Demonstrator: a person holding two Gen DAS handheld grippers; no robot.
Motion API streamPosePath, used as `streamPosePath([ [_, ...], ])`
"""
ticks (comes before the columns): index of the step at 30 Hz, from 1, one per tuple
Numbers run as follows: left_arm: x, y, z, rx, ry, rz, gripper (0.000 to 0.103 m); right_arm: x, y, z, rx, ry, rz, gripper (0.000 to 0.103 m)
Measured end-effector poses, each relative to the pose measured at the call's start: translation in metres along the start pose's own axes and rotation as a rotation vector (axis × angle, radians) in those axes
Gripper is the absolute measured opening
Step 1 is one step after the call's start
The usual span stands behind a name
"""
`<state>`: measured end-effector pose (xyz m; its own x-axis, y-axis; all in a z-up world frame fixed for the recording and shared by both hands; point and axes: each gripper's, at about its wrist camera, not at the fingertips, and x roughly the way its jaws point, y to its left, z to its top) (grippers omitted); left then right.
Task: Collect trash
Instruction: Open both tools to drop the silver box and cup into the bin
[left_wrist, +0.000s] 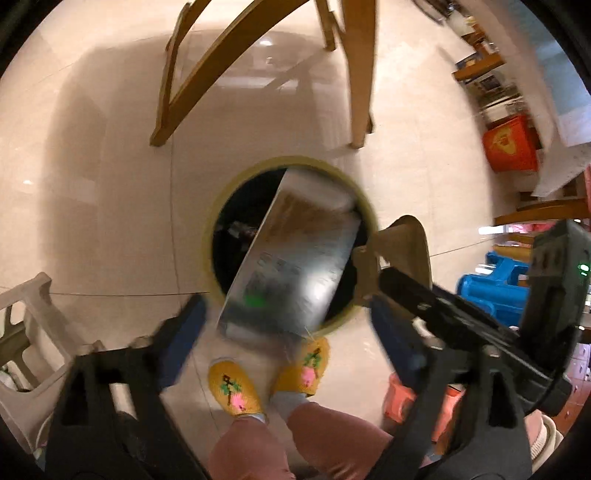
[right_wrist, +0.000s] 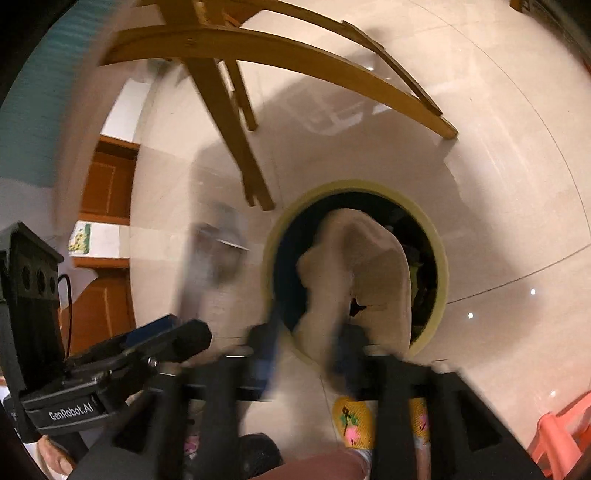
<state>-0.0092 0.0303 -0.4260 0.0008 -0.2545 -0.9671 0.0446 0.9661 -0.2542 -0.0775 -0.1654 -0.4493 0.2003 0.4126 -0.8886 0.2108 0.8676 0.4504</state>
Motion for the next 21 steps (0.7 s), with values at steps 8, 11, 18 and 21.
streamPosePath([
  [8,0.007,0.010,0.005,-0.024,-0.020,0.041,0.099,0.001,-0.007,0.000,0.018,-0.026,-0.003,0.068],
  [11,-0.002,0.011,0.006,-0.048,-0.036,0.044,0.099,-0.002,-0.013,0.007,0.015,-0.033,-0.010,0.068],
  [18,-0.042,0.011,0.003,-0.082,-0.070,0.060,0.099,-0.027,0.000,0.004,0.006,-0.034,-0.022,0.068],
  [21,-0.063,0.005,-0.003,-0.089,-0.075,0.065,0.099,-0.042,0.009,0.002,0.000,-0.031,-0.030,0.068],
])
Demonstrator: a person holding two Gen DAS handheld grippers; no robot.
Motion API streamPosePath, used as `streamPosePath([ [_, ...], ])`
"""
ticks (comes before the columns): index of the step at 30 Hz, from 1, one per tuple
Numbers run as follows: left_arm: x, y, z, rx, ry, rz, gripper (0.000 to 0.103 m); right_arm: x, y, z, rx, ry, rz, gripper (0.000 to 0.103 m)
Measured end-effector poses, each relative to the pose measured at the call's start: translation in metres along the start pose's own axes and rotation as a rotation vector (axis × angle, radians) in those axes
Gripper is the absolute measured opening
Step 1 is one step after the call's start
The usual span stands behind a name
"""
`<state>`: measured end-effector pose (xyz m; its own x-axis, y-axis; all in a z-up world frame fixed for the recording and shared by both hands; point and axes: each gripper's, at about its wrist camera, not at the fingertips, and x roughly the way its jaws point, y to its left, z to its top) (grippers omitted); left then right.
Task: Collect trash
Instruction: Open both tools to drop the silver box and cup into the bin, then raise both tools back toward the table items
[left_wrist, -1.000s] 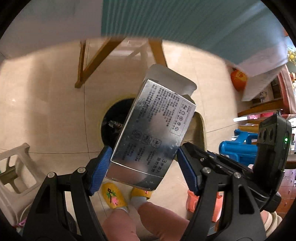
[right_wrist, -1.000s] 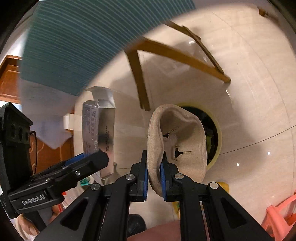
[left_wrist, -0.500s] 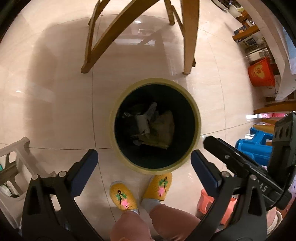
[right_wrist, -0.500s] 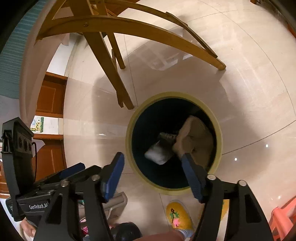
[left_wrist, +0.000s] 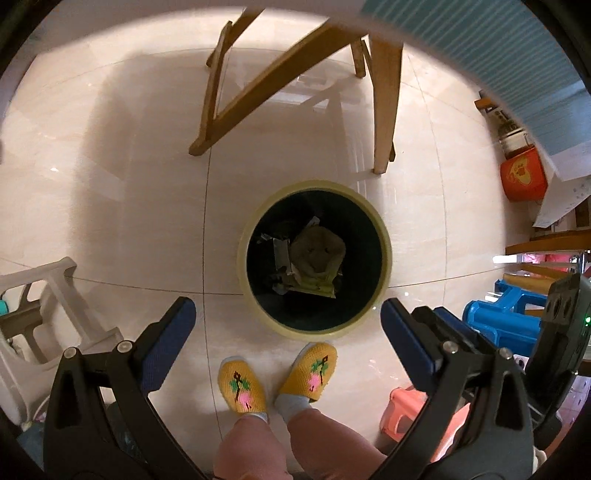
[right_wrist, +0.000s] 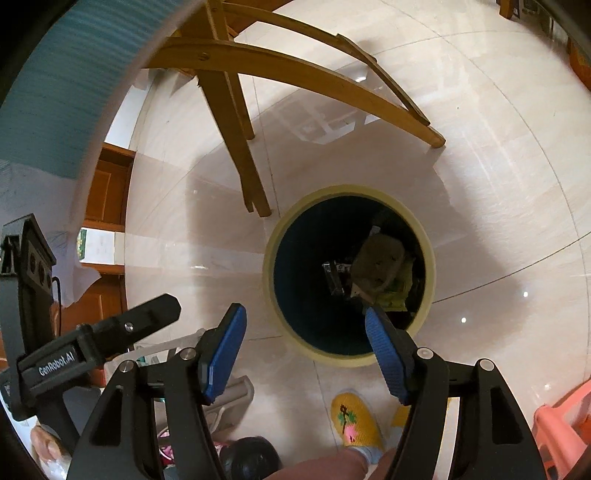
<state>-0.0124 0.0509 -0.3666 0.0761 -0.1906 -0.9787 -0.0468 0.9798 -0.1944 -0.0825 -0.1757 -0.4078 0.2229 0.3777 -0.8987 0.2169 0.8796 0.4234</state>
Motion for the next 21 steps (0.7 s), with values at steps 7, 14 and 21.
streamPosePath([
  [7,-0.074,-0.011,-0.012,0.021,-0.016,0.061,0.099,-0.058,0.026,-0.001,-0.009,-0.001,-0.028,0.068],
  [14,-0.178,-0.026,-0.018,0.037,-0.055,0.068,0.099,-0.136,0.069,0.004,-0.038,0.000,-0.055,0.068],
  [21,-0.277,-0.046,-0.026,0.072,-0.125,0.070,0.099,-0.228,0.119,0.007,-0.116,-0.033,-0.042,0.068],
])
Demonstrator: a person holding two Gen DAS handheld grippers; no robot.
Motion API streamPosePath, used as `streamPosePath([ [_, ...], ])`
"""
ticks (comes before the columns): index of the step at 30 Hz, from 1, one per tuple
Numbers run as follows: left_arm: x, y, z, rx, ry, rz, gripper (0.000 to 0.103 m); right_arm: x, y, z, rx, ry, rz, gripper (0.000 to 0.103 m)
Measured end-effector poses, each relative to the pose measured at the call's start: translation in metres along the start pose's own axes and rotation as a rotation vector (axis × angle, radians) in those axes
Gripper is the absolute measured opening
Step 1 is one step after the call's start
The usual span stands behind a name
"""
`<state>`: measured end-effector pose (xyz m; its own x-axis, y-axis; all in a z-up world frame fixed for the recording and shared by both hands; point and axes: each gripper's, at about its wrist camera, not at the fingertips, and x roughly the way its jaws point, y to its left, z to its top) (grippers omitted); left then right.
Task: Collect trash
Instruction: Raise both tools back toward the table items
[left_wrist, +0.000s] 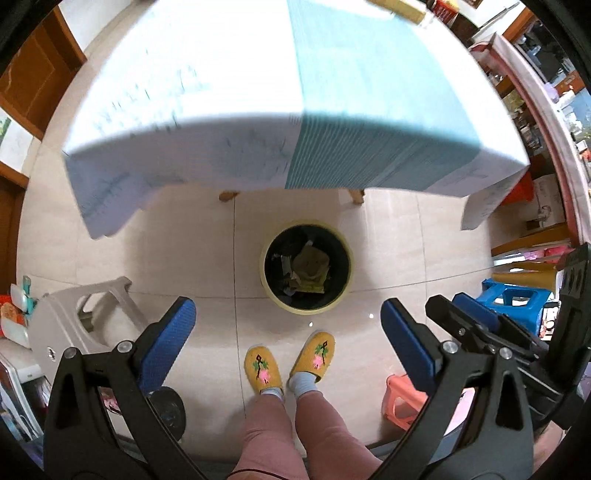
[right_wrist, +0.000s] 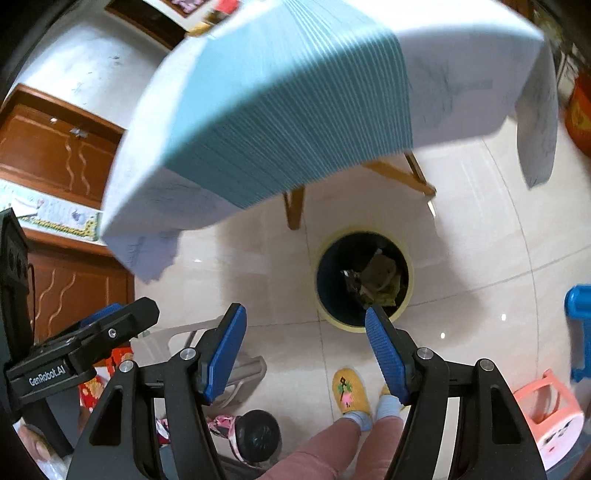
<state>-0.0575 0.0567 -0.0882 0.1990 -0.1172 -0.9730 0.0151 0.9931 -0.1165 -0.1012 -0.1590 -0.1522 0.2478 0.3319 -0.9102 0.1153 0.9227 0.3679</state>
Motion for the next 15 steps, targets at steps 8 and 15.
streamPosePath([
  [8,-0.080,-0.011,0.010,-0.002,-0.088,0.035,0.099,-0.086,0.029,0.008,-0.060,-0.065,0.029,0.068],
  [15,-0.123,-0.022,0.023,-0.022,-0.186,0.066,0.099,-0.138,0.033,0.024,-0.092,-0.134,0.055,0.068],
])
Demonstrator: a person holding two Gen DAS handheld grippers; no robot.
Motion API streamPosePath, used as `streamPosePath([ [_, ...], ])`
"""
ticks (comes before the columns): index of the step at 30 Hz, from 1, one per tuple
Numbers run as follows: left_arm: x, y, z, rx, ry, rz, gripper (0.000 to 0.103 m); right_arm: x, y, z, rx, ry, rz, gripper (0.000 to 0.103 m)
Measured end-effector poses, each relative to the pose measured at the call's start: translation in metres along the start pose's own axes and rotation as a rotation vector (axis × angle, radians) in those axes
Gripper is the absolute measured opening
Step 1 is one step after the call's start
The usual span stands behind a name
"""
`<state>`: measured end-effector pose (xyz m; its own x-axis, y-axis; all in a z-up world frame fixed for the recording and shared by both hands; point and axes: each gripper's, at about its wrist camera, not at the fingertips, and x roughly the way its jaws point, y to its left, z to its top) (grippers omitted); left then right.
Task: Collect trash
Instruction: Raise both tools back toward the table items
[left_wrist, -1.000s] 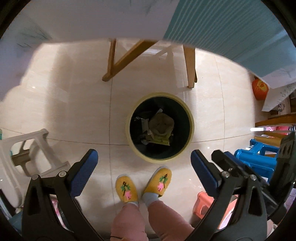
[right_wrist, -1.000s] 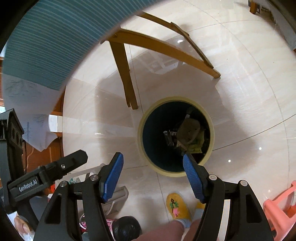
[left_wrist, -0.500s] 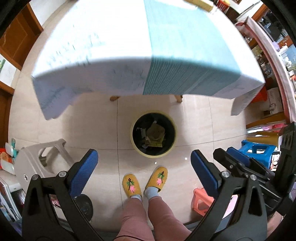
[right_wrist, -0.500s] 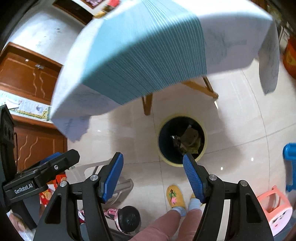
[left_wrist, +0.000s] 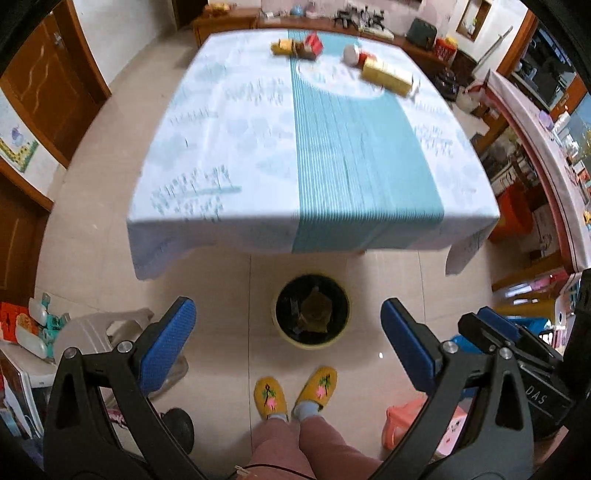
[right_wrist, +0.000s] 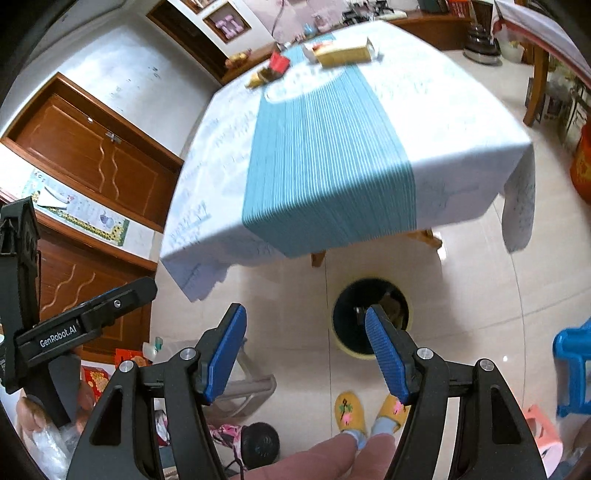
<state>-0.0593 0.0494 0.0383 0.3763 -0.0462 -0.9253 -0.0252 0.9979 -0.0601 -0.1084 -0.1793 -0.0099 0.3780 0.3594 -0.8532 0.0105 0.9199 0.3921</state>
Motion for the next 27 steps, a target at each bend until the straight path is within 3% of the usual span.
streamPosePath([
  [9,-0.045,-0.023,0.033,0.012,-0.135,0.035,0.099,-0.049,0.002,0.044,-0.060,-0.108,0.043,0.068],
  [16,-0.055,-0.033,0.066,0.020,-0.147,0.012,0.099,-0.058,0.007,0.084,-0.092,-0.152,0.057,0.068],
  [22,-0.065,-0.023,0.116,-0.032,-0.222,0.045,0.099,-0.055,0.024,0.128,-0.142,-0.191,0.058,0.068],
  [27,-0.059,-0.004,0.181,-0.049,-0.265,0.039,0.099,-0.043,0.045,0.186,-0.175,-0.233,0.052,0.068],
])
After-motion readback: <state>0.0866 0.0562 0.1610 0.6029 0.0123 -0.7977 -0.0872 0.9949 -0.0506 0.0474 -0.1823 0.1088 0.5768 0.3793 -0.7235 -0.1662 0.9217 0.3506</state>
